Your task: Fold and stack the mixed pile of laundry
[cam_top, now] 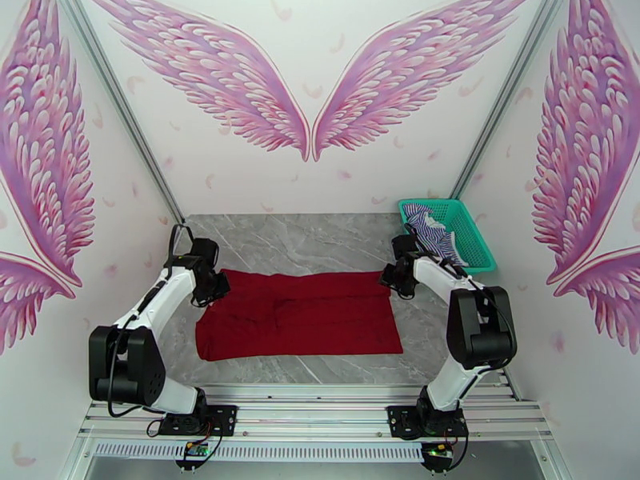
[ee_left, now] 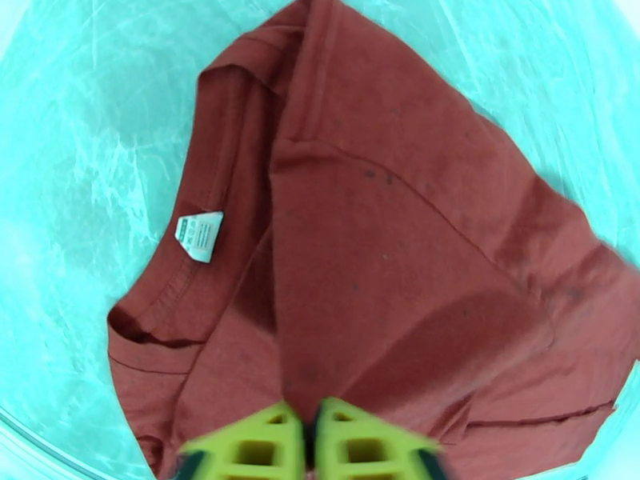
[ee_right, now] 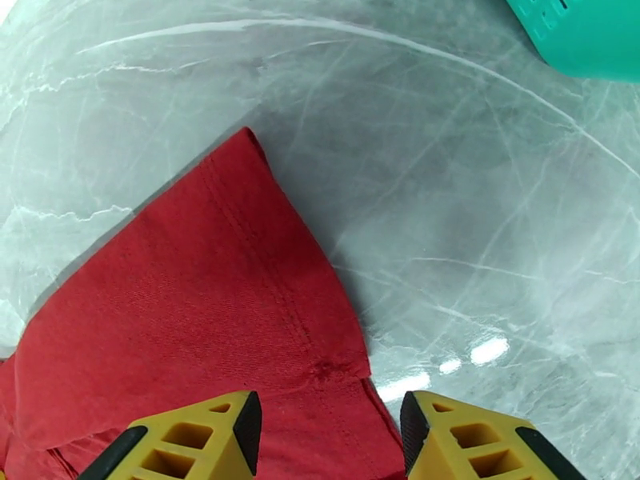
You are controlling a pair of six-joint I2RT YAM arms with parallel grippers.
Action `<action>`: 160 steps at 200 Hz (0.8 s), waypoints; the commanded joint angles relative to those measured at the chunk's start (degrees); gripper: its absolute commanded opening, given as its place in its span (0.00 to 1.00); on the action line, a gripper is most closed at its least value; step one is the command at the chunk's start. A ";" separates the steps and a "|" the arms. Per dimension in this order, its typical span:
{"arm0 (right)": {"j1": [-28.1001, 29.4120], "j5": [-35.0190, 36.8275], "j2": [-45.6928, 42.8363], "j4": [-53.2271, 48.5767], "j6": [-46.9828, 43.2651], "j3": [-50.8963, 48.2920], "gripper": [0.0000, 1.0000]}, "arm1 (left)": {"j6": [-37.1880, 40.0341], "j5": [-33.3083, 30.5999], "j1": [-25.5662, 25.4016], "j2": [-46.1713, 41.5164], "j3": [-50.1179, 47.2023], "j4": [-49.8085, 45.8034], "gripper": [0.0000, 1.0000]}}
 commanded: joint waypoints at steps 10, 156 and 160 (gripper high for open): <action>0.59 -0.68 5.29 -1.21 -1.02 2.76 0.51 | -0.46 -5.64 0.39 2.23 -1.85 0.01 0.53; 3.18 2.99 6.79 -8.69 -4.90 10.72 0.44 | 1.95 2.50 -2.86 18.19 12.54 10.09 0.32; 3.61 2.58 6.78 -8.68 -4.75 11.05 0.44 | 1.81 3.20 -2.95 19.44 13.42 10.50 0.30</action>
